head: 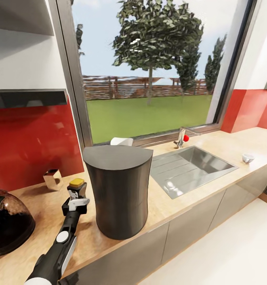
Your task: Set up a coffee station on the kitchen countertop: keep the coffee maker on the countertop, move the bottle of coffee from the kitchen shelf to the counter next to the coffee maker, place a paper coffee filter on top of the coffee maker, put the saucer next to the coffee maker with the coffee cup on the saucer, and place the electric kettle next to the coffee maker.
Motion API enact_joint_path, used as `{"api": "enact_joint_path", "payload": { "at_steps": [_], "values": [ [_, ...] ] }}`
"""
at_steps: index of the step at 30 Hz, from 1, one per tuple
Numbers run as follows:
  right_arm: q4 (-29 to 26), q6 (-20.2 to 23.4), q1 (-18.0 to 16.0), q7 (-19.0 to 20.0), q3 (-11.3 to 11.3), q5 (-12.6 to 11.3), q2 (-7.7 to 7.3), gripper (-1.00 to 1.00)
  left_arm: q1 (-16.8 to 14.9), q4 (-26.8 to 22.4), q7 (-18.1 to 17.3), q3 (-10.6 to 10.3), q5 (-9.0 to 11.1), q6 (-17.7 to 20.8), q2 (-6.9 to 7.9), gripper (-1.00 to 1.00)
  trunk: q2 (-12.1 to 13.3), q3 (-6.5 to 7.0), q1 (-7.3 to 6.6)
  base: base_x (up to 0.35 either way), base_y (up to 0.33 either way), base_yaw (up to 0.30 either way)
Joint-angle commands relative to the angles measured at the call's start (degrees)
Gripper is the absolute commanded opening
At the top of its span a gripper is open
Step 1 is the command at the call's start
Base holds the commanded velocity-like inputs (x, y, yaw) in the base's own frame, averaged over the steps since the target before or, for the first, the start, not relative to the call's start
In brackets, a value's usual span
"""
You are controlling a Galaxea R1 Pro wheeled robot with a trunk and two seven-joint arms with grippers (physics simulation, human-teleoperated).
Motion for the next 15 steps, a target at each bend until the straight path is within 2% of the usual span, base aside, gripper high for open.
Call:
{"api": "enact_joint_path", "payload": {
  "at_steps": [1, 15],
  "values": [
    [0.03, -0.17, -0.04, -0.19, 0.49, -0.49, 0.01, 1.00, -0.02, 0.02, 0.20, 0.12, -0.60, -0.16, -0.03, -1.00, -0.09, -0.10, 0.02, 0.000, 0.000, 0.000],
    [0.05, -0.17, -0.05, -0.25, 0.49, -0.48, 0.01, 1.00, 0.03, 0.09, 0.17, -2.06, -0.55, 0.02, -0.27, -1.00, -0.09, -0.10, 0.02, 0.000, 0.000, 0.000]
  ]
}}
